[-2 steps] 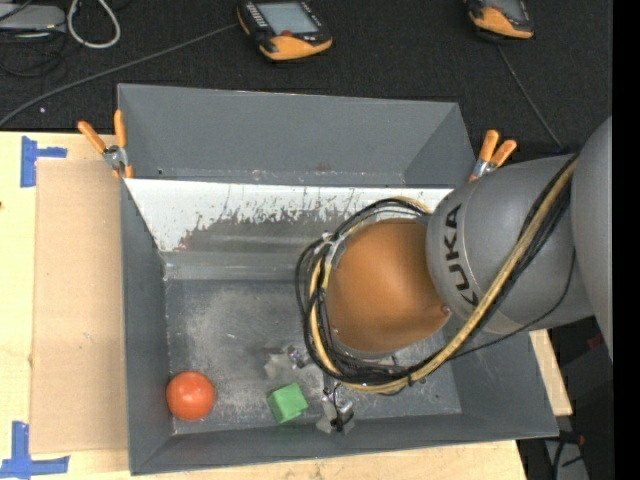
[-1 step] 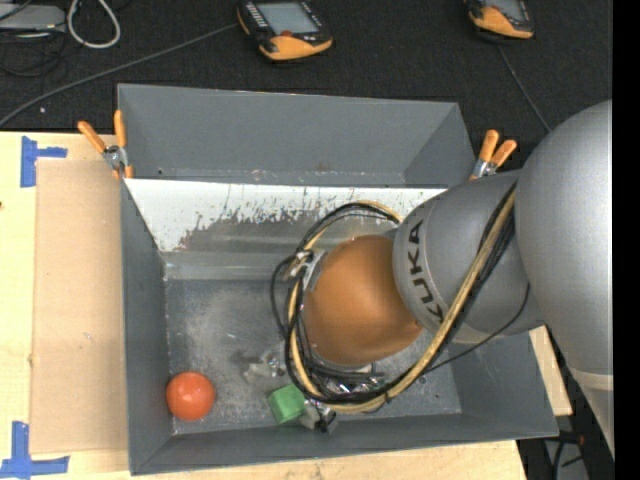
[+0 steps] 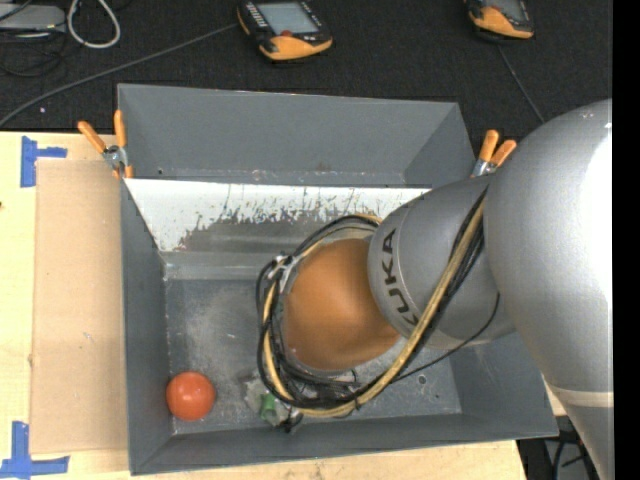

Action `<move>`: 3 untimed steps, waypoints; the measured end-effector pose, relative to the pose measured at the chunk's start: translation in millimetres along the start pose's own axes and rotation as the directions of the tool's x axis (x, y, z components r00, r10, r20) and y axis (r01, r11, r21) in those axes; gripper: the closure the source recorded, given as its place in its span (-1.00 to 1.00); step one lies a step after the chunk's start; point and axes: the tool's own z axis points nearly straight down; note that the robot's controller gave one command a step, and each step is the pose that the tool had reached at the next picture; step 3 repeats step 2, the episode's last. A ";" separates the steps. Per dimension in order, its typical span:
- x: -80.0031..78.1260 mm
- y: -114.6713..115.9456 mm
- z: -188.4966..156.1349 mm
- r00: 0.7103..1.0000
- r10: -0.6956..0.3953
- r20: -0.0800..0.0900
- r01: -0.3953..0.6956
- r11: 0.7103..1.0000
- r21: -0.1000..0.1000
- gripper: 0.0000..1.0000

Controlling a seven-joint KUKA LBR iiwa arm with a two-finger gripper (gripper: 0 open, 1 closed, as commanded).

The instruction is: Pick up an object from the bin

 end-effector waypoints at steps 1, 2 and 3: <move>0.1 -0.1 0.0 1.000 0.001 0.000 -0.001 1.000 0.000 1.00; 1.2 0.7 -16.7 1.000 0.002 -0.003 -0.002 1.000 -0.002 1.00; 1.2 0.7 -16.7 1.000 0.002 -0.003 -0.002 1.000 -0.002 1.00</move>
Offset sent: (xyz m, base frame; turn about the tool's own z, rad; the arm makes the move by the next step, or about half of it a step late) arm 0.0000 -0.0002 0.0426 0.0011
